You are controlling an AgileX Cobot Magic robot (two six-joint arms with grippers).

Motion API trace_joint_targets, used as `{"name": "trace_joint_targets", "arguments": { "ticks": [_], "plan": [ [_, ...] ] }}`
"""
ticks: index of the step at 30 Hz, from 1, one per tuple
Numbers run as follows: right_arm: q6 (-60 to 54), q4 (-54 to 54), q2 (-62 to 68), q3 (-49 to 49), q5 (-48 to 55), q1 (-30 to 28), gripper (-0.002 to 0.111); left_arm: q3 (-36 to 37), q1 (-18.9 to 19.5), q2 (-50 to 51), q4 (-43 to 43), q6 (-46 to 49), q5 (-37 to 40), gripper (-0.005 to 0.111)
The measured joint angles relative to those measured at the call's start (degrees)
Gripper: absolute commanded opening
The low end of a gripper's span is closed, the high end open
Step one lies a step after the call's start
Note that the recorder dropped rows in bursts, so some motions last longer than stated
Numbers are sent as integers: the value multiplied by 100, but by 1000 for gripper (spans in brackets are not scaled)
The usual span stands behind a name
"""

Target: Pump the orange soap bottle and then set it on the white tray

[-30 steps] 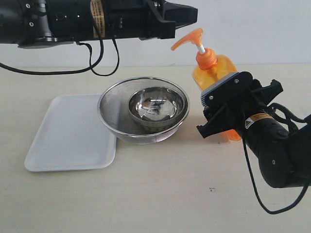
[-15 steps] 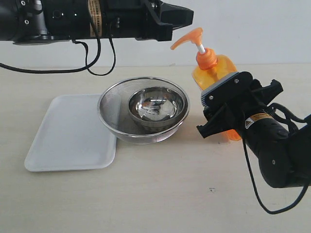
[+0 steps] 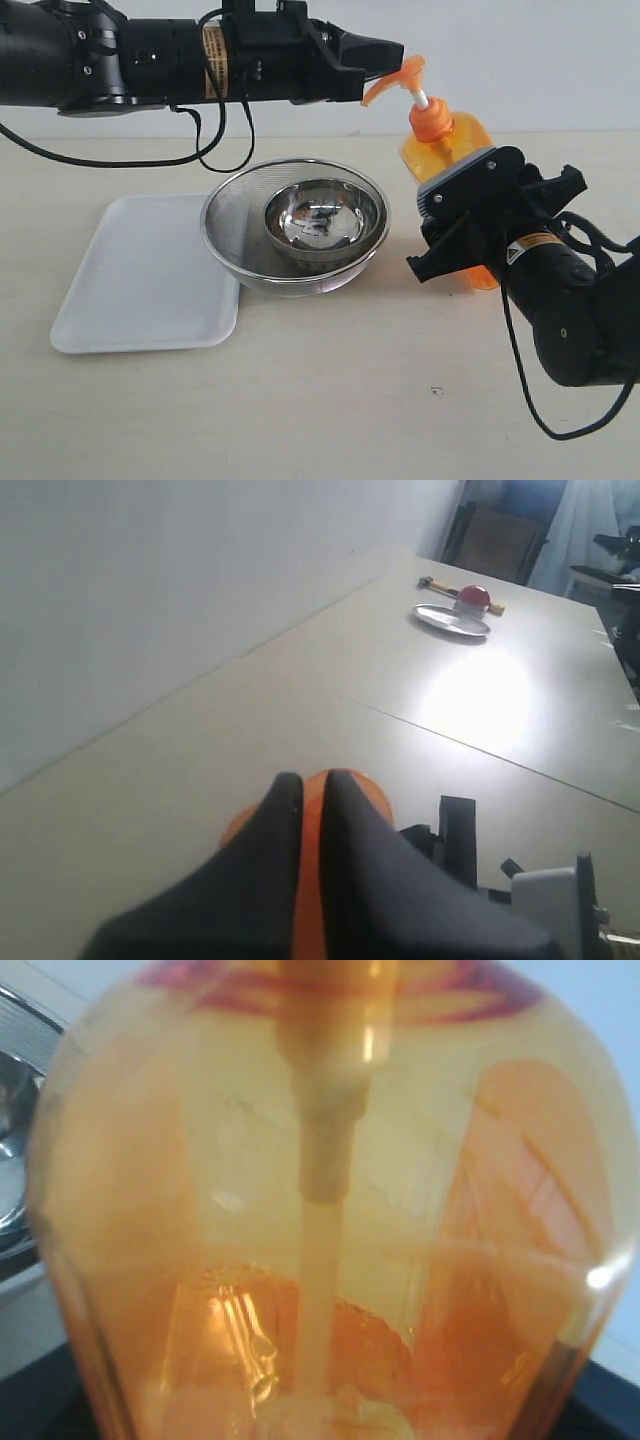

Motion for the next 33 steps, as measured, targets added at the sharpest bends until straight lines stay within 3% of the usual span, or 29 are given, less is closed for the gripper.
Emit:
{"name": "trace_joint_targets", "arguments": {
  "ticks": [33],
  "plan": [
    [-106,107,0,-4,33,-45,0,-60,-130,173,-103,13,44,5]
  ]
}}
